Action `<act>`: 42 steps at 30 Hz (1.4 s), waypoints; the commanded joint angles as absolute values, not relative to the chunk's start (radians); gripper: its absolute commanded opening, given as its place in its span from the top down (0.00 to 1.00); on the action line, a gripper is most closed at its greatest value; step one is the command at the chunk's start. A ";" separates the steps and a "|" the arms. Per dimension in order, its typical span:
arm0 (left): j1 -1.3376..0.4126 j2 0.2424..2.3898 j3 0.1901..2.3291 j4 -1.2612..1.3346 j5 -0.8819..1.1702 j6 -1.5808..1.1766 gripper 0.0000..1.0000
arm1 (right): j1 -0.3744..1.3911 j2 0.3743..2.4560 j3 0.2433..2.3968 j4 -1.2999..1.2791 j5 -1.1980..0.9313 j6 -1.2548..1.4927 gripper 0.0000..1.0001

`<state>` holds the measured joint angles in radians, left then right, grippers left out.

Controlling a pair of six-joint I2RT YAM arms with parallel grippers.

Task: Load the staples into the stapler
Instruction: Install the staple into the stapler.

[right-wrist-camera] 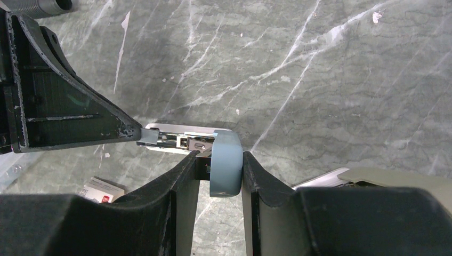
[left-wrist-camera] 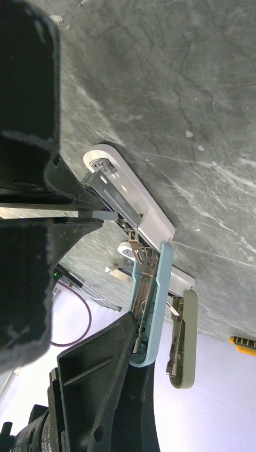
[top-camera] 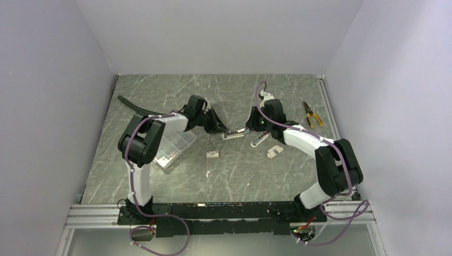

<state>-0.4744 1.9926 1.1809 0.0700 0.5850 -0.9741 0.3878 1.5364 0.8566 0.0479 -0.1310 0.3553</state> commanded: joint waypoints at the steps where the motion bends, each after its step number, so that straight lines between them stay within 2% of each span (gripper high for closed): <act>1: -0.471 1.961 1.196 0.080 0.581 -0.982 0.97 | 0.390 1.501 0.853 0.098 -0.133 0.347 0.65; 42: -0.486 1.983 1.178 0.071 0.564 -0.980 0.97 | 0.389 1.502 0.855 0.094 -0.132 0.347 0.65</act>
<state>-0.4797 1.9926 1.1801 0.0650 0.5770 -0.9821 0.3878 1.5364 0.8566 0.0483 -0.1307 0.3550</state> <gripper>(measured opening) 0.096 0.355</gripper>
